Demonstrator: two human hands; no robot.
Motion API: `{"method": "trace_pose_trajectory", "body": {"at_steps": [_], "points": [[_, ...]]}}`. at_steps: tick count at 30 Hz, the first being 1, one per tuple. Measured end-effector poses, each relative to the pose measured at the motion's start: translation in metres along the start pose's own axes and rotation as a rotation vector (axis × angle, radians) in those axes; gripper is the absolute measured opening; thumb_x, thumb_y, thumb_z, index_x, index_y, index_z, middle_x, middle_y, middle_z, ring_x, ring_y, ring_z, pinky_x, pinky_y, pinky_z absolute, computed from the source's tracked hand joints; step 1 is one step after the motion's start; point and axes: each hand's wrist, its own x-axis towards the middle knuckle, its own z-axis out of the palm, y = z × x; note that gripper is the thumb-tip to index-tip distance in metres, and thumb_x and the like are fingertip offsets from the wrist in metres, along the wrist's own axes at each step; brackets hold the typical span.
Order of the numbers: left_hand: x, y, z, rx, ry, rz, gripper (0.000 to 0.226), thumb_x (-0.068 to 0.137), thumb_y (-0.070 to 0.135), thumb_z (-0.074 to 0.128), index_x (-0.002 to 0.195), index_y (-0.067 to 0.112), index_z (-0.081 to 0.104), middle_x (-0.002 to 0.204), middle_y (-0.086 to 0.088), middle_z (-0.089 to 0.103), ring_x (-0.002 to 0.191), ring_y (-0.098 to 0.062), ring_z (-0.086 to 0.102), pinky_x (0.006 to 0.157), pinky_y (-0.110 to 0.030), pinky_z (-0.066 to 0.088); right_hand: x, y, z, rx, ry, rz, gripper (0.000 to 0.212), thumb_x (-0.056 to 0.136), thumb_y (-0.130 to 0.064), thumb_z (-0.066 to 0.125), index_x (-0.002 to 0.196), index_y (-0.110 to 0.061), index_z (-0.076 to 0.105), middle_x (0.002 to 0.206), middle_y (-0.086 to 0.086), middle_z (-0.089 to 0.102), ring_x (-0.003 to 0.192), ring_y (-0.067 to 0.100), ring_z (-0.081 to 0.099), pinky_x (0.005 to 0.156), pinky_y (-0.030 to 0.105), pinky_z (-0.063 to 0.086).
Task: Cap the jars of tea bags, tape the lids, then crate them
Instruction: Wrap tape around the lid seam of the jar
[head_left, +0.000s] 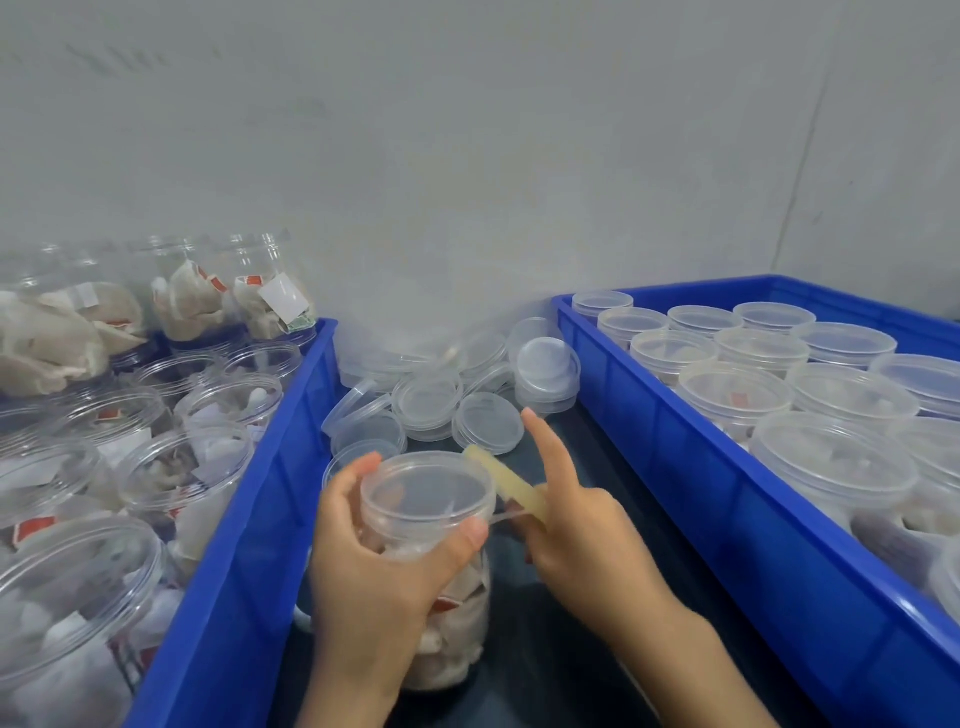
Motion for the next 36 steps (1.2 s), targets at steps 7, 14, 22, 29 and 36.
{"method": "trace_pose_trajectory", "body": {"at_steps": [7,14,22,29,36], "points": [[0.01,0.006,-0.014,0.122,-0.218,0.028,0.101,0.035,0.057,0.075,0.128,0.056,0.034,0.129,0.017,0.05,0.113,0.008,0.05,0.094,-0.023,0.044,0.003,0.014,-0.002,0.597,-0.132,0.045,0.081,0.071,-0.008,0.054,0.119,-0.071,0.033,0.06,0.003,0.052,0.058,0.02,0.048,0.06,0.037,0.047],[0.015,0.045,-0.014,0.65,-0.435,-0.004,0.117,0.038,0.071,0.056,0.14,0.06,0.0,0.118,0.016,0.048,0.11,-0.011,0.05,0.085,-0.031,0.046,0.011,-0.003,-0.021,0.179,0.026,0.01,0.068,0.075,-0.021,0.055,0.124,-0.058,0.026,0.08,-0.003,0.064,0.066,0.018,0.056,0.058,0.031,0.043],[0.023,0.073,0.011,1.149,-0.735,-0.108,0.113,0.059,0.077,0.063,0.148,0.034,0.01,0.147,-0.001,0.013,0.125,-0.026,0.042,0.084,-0.028,0.041,0.002,-0.006,-0.033,-0.275,0.016,-0.122,0.091,0.076,-0.026,0.056,0.144,-0.039,-0.003,0.1,-0.002,0.065,0.075,0.019,0.057,0.058,0.032,0.044],[0.026,0.075,0.007,1.195,-0.797,-0.071,0.108,0.062,0.079,0.061,0.144,0.019,0.025,0.14,-0.007,0.037,0.118,-0.022,0.046,0.082,-0.028,0.041,-0.008,0.013,-0.047,-0.321,0.064,-0.021,0.079,0.08,-0.028,0.053,0.137,-0.045,0.002,0.11,-0.008,0.064,0.077,0.017,0.058,0.065,0.032,0.049],[0.012,0.067,0.014,1.216,-0.815,0.066,0.07,0.083,0.05,0.052,0.142,0.023,0.026,0.14,-0.005,0.033,0.132,-0.032,0.026,0.111,-0.044,0.023,-0.006,0.013,-0.054,-0.44,0.034,-0.052,0.082,0.08,-0.03,0.056,0.142,-0.042,0.003,0.098,-0.01,0.064,0.053,0.007,0.04,0.044,0.019,0.032]]}}
